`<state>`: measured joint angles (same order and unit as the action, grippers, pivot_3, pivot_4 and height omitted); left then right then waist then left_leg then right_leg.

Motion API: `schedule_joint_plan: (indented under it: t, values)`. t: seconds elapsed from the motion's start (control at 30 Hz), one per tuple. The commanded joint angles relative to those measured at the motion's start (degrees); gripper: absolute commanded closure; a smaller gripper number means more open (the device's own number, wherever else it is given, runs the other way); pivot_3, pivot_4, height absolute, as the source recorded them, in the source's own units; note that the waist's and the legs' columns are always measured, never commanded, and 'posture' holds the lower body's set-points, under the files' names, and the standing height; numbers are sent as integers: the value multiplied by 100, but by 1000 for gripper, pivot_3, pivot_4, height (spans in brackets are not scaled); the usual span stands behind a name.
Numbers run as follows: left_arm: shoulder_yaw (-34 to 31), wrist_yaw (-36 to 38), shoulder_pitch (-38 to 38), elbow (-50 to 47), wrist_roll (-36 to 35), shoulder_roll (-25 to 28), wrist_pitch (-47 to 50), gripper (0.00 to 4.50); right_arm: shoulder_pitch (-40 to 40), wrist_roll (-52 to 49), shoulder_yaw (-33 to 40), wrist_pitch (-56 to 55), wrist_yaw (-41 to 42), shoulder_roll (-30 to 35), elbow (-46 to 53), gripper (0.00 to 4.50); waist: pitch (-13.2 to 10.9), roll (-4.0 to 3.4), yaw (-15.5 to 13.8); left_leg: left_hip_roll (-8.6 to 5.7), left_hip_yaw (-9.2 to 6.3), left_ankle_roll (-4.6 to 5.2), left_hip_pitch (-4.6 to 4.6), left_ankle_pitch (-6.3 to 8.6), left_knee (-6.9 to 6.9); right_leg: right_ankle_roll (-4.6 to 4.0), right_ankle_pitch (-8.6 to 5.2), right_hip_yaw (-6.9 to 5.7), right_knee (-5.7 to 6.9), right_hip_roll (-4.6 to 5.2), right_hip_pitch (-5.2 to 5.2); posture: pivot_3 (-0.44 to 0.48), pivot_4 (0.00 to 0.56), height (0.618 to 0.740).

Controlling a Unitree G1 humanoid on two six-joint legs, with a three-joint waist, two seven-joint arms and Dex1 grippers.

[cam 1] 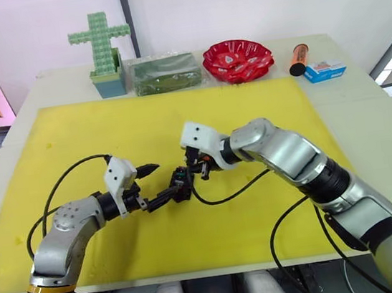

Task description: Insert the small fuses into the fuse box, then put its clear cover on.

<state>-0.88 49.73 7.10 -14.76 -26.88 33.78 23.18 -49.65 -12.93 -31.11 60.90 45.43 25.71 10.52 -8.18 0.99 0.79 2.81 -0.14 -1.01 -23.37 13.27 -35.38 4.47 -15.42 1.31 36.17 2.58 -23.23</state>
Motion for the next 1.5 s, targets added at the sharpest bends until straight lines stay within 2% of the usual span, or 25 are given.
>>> schedule_joint_plan:
  t: [0.03, 0.47, 0.6, 0.63, 1.5]
  values:
    - [-102, 4, 48, -146, -24, 18, -90, 0, -71, -110, 252, -68, 74, -6, 194, 3472, 0, 0, 1, 0, 0, 0, 0, 0, 0, 0, 0, 0, 0, 0, 0, 0, 150, 740]
    - [-82, 25, 83, -147, -33, 21, -64, 0, -57, -149, 554, -282, -44, -218, 72, 3472, 0, 0, 2, 0, 0, 0, 0, 0, 1, 0, 0, 0, 0, 0, 0, 0, 150, 740]
    - [-80, 33, 103, -128, -24, 28, -64, 0, 6, -164, 596, -294, -126, -348, -7, 4384, 0, 0, -8, 0, 0, 0, 0, 0, 1, 0, 0, 0, 0, 0, -1, 0, 150, 740]
    - [-81, 34, 108, -124, -24, 28, -63, 0, 14, -161, 585, -293, -131, -359, -10, 4447, 0, 0, -9, 0, 0, 0, 0, 0, 1, 0, 0, 0, 0, 0, 0, 0, 150, 740]
    - [-85, 20, 83, -172, -17, 47, -32, 0, 430, 110, 206, -693, -17, -385, -633, 4447, 1, 1, -2, 0, 1, 0, 2, 0, 1, 1, 0, 0, 0, 0, 2, 0, 150, 740]
